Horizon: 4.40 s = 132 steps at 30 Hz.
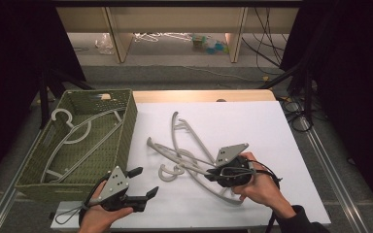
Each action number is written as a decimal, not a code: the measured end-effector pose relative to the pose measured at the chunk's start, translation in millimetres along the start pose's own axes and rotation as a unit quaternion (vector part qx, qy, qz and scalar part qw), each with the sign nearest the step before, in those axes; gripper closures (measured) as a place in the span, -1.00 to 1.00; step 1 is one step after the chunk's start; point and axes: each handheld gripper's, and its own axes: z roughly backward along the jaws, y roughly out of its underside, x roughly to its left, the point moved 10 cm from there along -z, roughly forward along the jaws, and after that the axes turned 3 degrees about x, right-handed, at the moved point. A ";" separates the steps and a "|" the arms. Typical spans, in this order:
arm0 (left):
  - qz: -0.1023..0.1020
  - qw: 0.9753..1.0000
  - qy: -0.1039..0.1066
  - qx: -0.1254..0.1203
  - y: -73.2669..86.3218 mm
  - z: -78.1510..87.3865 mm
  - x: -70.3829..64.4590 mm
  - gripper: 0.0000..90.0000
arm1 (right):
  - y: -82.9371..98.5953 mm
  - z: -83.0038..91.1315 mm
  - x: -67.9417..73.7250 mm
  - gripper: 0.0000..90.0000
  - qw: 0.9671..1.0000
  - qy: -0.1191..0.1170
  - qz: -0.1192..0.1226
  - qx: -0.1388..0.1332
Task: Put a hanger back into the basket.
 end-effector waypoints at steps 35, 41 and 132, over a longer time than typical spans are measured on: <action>-0.158 0.980 0.090 0.081 -10.3 -46.6 -21.8 0.17 | -2.3 10.3 31.7 0.82 0.994 -0.099 0.042 -0.005; -0.218 0.965 0.109 0.099 -12.1 -43.9 -26.7 0.41 | -1.0 11.5 32.8 0.82 0.992 -0.113 0.048 -0.007; -0.013 0.997 -0.067 0.049 -116.9 82.3 115.9 0.79 | 10.4 17.7 15.4 -0.31 0.993 -0.011 -0.062 -0.099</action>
